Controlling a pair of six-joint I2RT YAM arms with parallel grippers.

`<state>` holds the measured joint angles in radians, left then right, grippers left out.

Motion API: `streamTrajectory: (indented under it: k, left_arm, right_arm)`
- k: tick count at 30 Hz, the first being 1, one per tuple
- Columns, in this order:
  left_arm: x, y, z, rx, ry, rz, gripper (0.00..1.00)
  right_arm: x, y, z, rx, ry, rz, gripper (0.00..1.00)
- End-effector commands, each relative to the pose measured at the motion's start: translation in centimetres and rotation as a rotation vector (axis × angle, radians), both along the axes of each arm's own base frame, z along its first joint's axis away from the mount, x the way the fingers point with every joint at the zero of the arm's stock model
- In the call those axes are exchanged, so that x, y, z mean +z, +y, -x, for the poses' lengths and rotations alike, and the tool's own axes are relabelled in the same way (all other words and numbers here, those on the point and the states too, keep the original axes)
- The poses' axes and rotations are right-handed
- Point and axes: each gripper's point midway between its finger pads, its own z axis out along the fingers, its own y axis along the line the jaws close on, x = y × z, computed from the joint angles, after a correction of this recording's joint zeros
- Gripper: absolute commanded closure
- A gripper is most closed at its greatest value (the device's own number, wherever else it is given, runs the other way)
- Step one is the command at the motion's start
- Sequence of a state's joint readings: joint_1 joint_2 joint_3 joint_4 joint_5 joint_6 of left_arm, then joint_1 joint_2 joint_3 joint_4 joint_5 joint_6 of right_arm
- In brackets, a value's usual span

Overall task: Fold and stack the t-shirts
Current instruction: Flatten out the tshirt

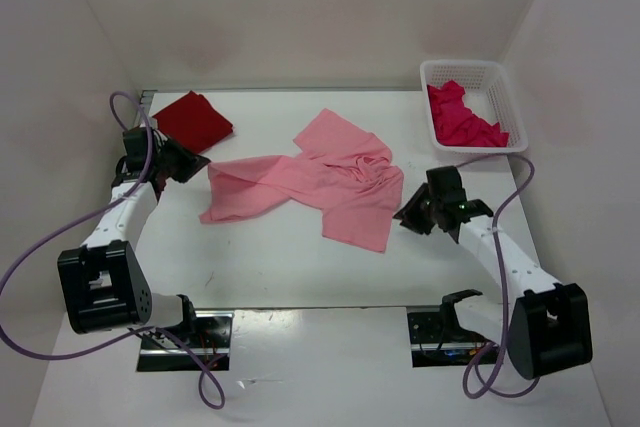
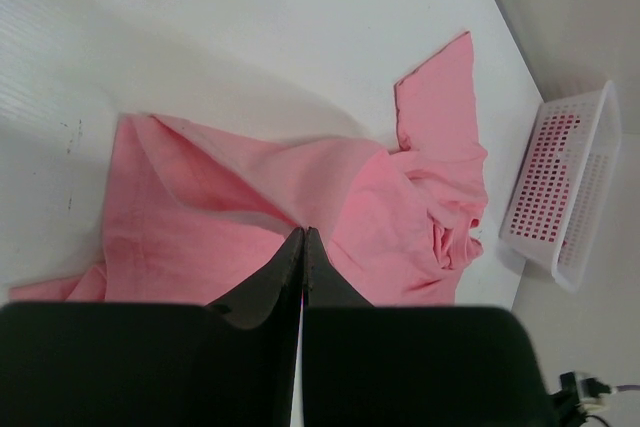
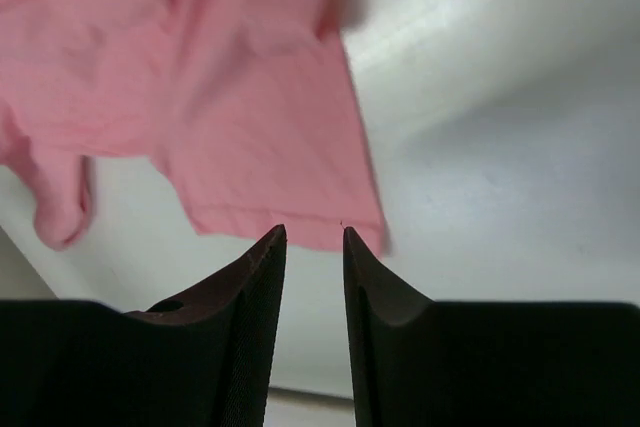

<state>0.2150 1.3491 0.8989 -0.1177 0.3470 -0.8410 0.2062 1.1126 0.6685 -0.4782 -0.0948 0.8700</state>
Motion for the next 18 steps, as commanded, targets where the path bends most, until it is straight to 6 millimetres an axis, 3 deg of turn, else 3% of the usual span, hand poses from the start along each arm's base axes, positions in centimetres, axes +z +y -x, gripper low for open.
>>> streamTrajectory:
  k: [1,9,18]
  left_arm:
    - [0.9,-0.3,-1.1,-0.021,-0.046,-0.018,1.0]
    - [-0.3,-0.7,-0.9,-0.031,-0.028,-0.014,1.0]
    - [-1.5,-1.3,-0.7,-0.047,-0.008,-0.005,1.0]
  right_arm:
    - [-1.4,0.7,3.1,-0.066,0.101,-0.08,0.65]
    - [-3.9,2.9,6.1,-0.038,0.19,-0.092,0.57]
    - [-6.4,2.9,5.6,-0.061,0.228,-0.08,0.55]
